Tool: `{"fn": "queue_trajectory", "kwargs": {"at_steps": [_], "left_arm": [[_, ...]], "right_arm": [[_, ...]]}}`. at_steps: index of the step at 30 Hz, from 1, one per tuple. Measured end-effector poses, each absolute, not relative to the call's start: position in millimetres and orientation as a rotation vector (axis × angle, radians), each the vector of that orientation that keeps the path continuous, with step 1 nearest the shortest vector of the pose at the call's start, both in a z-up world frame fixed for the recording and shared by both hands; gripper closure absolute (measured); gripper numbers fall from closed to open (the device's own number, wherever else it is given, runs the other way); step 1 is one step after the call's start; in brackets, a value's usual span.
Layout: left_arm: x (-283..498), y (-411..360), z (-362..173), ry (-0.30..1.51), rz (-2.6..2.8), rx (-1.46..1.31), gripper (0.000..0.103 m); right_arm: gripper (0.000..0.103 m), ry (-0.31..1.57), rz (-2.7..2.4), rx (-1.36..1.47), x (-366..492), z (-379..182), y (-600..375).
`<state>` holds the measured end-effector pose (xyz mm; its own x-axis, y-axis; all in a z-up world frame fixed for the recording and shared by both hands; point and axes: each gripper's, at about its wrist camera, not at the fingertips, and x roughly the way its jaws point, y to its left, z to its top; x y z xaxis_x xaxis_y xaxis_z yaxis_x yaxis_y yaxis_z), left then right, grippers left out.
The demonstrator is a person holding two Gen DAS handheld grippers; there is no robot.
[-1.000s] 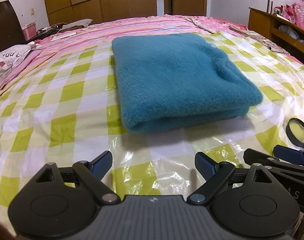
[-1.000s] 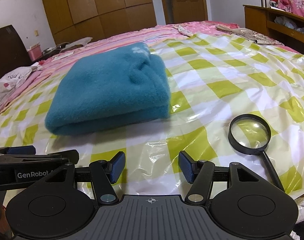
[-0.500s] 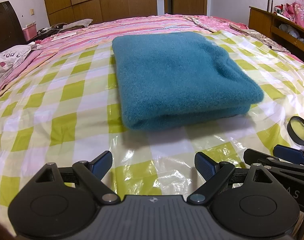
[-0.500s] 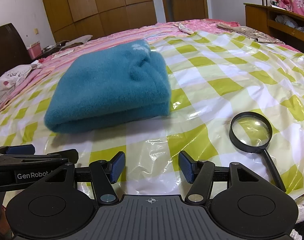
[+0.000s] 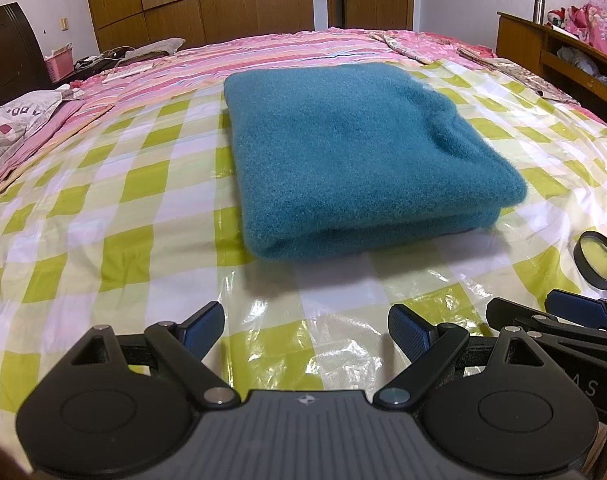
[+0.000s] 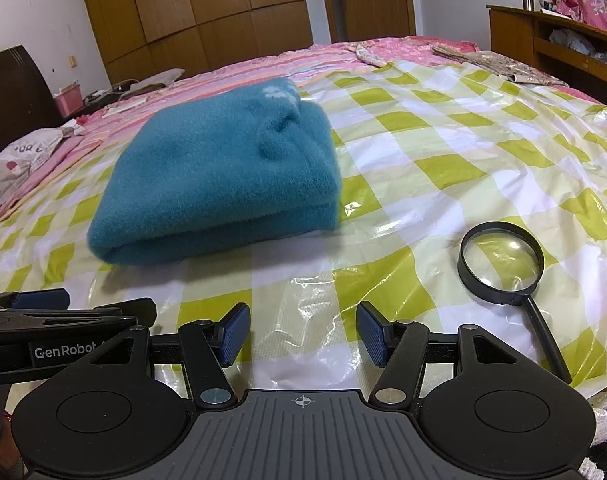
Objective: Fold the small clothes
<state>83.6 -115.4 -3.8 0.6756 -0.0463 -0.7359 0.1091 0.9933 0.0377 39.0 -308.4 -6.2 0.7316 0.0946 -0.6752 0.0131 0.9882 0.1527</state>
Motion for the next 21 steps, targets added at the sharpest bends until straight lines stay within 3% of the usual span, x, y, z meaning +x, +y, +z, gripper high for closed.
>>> {"fn": "queue_trajectory", "kwargs": {"at_steps": [21], "left_arm": [[86.2,-116.3,-7.9,0.851,-0.084,0.08,0.009]], "right_arm": [[0.044,0.766,0.041,0.14,39.4,-10.6,-308.8]]}}
